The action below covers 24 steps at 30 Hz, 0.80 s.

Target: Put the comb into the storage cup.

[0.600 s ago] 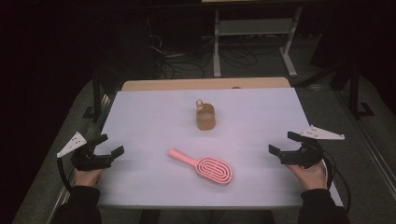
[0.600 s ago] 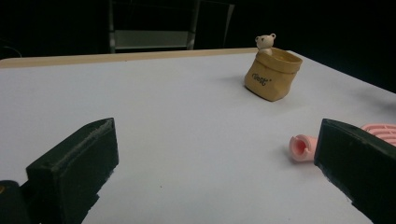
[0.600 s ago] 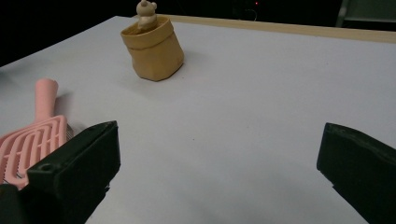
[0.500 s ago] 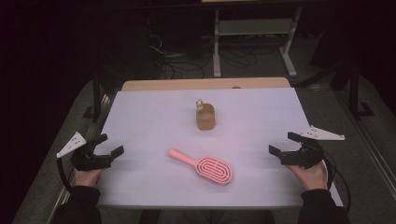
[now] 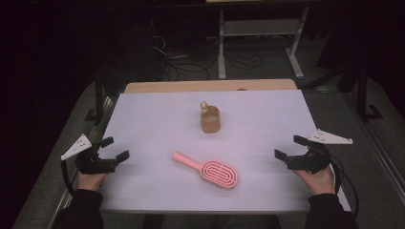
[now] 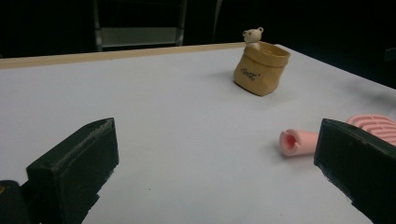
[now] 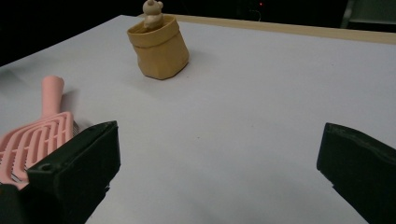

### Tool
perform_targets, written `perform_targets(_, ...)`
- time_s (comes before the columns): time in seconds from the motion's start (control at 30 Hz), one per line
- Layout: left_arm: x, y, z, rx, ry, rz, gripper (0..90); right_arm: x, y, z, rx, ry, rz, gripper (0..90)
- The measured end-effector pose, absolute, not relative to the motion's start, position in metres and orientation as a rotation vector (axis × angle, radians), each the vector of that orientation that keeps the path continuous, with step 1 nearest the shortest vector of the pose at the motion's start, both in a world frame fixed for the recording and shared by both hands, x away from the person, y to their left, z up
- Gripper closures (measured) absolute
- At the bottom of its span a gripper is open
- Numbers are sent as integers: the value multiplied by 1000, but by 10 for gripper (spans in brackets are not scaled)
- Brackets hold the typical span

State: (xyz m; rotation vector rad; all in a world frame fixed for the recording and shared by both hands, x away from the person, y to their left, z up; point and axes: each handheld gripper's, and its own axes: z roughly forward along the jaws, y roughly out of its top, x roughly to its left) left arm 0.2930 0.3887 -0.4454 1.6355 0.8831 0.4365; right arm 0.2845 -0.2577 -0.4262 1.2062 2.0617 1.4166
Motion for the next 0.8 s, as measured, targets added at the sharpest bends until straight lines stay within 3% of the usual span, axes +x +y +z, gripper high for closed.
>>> perform_targets(0.43,289,394,-438,1655,906,483,0,277,-261,-425,1209,2036,1430,0)
perform_targets(0.8,293,387,-426,1720,860,449,0,276,-260,-428,1207,2050,1412,0)
